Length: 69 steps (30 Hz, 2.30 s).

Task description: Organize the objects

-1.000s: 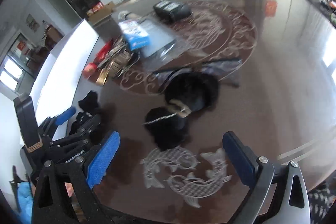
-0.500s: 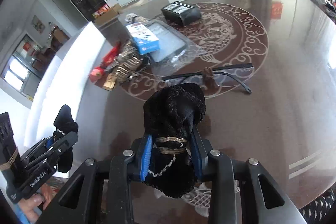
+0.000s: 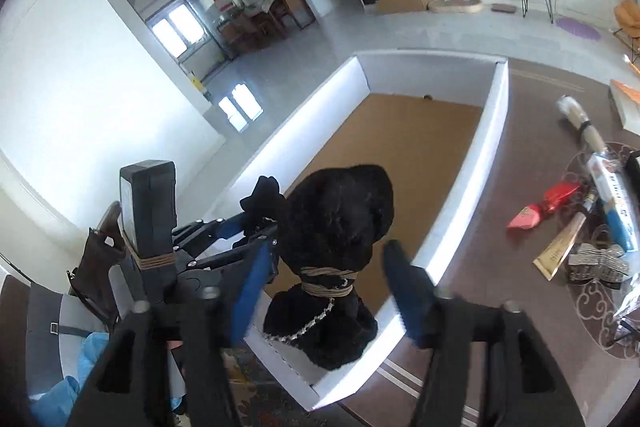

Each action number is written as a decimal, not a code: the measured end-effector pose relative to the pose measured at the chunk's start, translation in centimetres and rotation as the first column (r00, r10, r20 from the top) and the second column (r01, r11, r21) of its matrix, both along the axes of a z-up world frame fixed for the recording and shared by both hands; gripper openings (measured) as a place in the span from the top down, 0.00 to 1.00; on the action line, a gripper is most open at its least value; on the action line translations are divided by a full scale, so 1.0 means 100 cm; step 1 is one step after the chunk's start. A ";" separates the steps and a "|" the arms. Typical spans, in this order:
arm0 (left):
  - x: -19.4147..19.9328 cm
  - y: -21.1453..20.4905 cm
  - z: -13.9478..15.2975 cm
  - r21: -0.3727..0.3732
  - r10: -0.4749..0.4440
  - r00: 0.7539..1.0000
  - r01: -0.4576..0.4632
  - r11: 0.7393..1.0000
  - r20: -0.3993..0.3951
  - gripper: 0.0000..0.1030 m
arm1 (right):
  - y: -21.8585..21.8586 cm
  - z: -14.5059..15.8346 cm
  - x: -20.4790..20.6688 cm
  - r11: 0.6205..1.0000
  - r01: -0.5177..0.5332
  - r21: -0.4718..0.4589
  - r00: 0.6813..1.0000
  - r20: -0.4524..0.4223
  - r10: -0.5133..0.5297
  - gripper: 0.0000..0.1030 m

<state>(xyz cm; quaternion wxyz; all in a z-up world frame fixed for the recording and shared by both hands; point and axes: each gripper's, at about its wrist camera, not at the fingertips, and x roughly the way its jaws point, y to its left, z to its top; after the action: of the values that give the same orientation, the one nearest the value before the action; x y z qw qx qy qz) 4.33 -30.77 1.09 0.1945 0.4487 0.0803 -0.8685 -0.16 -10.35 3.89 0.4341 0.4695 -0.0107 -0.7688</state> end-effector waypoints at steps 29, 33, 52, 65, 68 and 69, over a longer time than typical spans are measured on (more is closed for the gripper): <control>-0.102 0.349 -0.110 0.036 -0.567 0.824 0.566 0.823 -0.003 0.00 | 0.344 -0.164 -0.015 0.546 0.749 0.376 0.648 -0.244 -0.722 0.00; -0.116 0.354 -0.112 0.034 -0.580 0.814 0.580 0.814 -0.009 0.00 | 0.348 -0.165 -0.015 0.525 0.770 0.363 0.625 -0.261 -0.736 0.00; -0.123 0.353 -0.112 0.036 -0.577 0.817 0.577 0.816 -0.009 0.00 | 0.347 -0.165 -0.016 0.521 0.775 0.356 0.619 -0.263 -0.740 0.00; -0.123 0.353 -0.112 0.036 -0.577 0.817 0.577 0.816 -0.009 0.00 | 0.347 -0.165 -0.015 0.526 0.774 0.353 0.622 -0.264 -0.737 0.00; -0.123 0.353 -0.111 0.036 -0.577 0.817 0.577 0.816 -0.009 0.00 | 0.347 -0.165 -0.015 0.526 0.774 0.353 0.622 -0.264 -0.737 0.00; -0.123 0.353 -0.111 0.036 -0.577 0.817 0.577 0.816 -0.009 0.00 | 0.347 -0.165 -0.015 0.526 0.774 0.353 0.622 -0.263 -0.738 0.00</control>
<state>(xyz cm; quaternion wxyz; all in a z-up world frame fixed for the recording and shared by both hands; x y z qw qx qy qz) -7.99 4.51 -10.05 -0.0856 0.4564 -0.0435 -0.8846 -1.70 24.35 -12.62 -0.0580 0.4703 -0.0241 -0.8803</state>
